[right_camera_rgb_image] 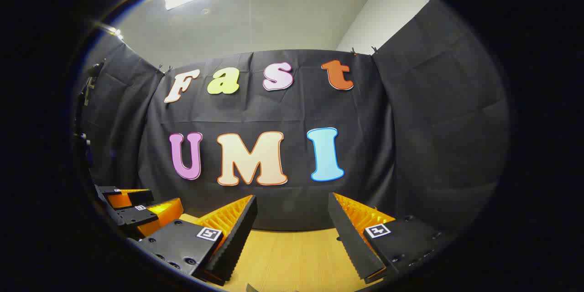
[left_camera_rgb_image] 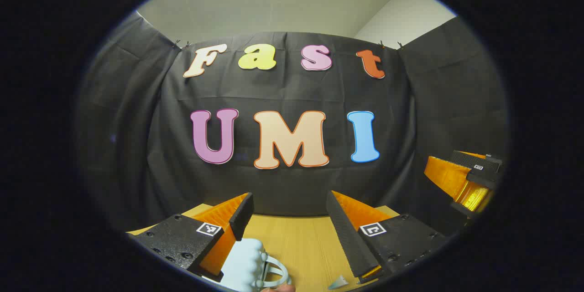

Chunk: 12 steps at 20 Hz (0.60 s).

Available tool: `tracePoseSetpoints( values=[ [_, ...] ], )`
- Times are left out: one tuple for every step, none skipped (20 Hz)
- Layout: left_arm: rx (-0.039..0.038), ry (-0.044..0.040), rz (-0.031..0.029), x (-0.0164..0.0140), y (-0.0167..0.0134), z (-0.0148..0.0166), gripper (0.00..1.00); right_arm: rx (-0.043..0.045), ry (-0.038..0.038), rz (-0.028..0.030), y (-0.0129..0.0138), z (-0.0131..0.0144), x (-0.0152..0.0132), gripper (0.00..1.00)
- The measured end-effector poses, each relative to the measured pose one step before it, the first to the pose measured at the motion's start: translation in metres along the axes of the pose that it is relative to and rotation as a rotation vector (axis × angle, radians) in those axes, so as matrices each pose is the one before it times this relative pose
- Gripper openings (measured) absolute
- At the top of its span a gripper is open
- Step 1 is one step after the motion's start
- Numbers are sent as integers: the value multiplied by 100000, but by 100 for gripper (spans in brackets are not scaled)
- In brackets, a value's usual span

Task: First open the suitcase, pack the skin care products into it, and then close the suitcase.

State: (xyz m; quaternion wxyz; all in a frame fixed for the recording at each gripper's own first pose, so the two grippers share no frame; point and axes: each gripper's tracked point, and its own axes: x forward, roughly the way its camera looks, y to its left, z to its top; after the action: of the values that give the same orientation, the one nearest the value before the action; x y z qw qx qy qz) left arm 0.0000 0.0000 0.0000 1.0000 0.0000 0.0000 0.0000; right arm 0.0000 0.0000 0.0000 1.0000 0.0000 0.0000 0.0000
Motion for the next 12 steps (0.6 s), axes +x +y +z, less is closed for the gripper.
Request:
tracePoseSetpoints(
  values=[
    [-422, 1522, -847, -58, -461, -565, 94, -424, 556, 563, -281, -305, -217, 98],
    [-1055, 1890, -1224, -49, -602, -725, 94, -3, 1004, 1528, -267, -350, -57, 98],
    [-1347, 2814, -545, -63, -568, -971, 94, -34, 1289, 2030, -157, -570, -9, 98],
    [-1243, 2506, 1637, -176, -94, -961, 94, -85, 1362, 2055, -320, -500, -69, 98],
    [-244, 2114, 2687, -166, 339, -816, 94, 87, 1643, 2874, -349, -752, -114, 98],
    [1389, 2024, 3887, -169, 457, -921, 94, -105, 873, 2492, -246, -613, -128, 98],
    [2475, 2982, 4437, -109, 724, -1180, 94, 58, 695, 2138, -388, -537, -74, 98],
    [2202, 3088, 2531, -60, 381, -1156, 94, 127, 1304, 1040, -329, -609, -76, 98],
    [1948, 2898, 1263, -46, -171, -1258, 94, 129, 2302, 538, -384, -908, 30, 98],
    [1450, 3199, -80, 158, -263, -1236, 94, 397, 1820, -347, -509, -477, -113, 98],
    [1241, 3238, -433, 334, -149, -1374, 94, 400, 515, -784, -368, -46, -34, 98],
    [1027, 3502, -1117, 694, -309, -1272, 94, -102, -575, -1890, -628, 230, -38, 98]
  ],
)
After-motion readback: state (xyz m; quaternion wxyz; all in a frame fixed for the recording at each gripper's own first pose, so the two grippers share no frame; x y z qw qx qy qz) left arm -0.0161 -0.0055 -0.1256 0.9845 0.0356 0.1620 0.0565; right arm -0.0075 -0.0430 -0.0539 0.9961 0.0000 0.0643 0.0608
